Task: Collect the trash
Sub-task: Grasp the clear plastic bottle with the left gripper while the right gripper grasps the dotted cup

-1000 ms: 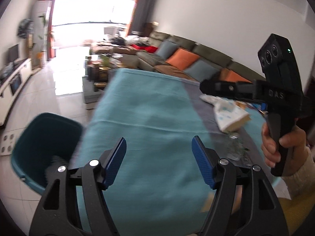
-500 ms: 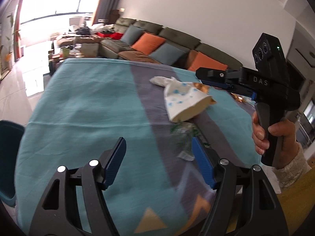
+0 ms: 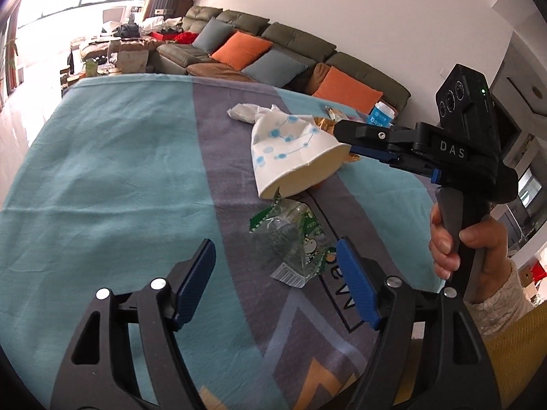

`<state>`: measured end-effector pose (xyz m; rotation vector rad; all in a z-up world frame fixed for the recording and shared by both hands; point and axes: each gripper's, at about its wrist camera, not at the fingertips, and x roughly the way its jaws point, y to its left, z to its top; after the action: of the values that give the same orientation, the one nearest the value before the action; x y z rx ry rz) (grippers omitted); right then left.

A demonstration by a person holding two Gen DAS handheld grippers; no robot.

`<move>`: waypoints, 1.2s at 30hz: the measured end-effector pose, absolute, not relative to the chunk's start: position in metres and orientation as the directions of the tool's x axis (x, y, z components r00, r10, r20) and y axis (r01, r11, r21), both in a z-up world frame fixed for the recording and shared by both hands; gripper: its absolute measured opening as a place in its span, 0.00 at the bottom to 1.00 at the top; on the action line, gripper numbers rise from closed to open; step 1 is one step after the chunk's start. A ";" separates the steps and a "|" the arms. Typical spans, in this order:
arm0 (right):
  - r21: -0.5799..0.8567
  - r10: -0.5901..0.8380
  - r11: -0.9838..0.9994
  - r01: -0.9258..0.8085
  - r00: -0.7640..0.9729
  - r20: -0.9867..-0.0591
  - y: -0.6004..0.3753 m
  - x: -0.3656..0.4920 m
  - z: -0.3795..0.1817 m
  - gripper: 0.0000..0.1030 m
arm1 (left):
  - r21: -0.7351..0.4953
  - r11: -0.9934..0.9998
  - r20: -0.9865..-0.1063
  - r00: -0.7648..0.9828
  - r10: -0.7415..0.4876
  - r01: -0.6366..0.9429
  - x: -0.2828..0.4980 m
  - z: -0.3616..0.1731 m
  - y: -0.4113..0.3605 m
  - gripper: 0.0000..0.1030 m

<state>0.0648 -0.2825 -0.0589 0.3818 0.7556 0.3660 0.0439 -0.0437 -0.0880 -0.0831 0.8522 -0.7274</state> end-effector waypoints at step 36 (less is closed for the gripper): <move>0.405 0.438 0.889 -0.213 0.652 -0.619 -0.274 0.074 -0.080 0.16 | -0.357 0.786 -0.661 0.458 -0.594 0.504 0.048 -0.088 -0.016 0.17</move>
<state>0.0739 -0.2741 -0.0802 0.3097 0.7787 0.3764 0.0476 -0.0158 -0.0876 -0.1152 0.8603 -0.6783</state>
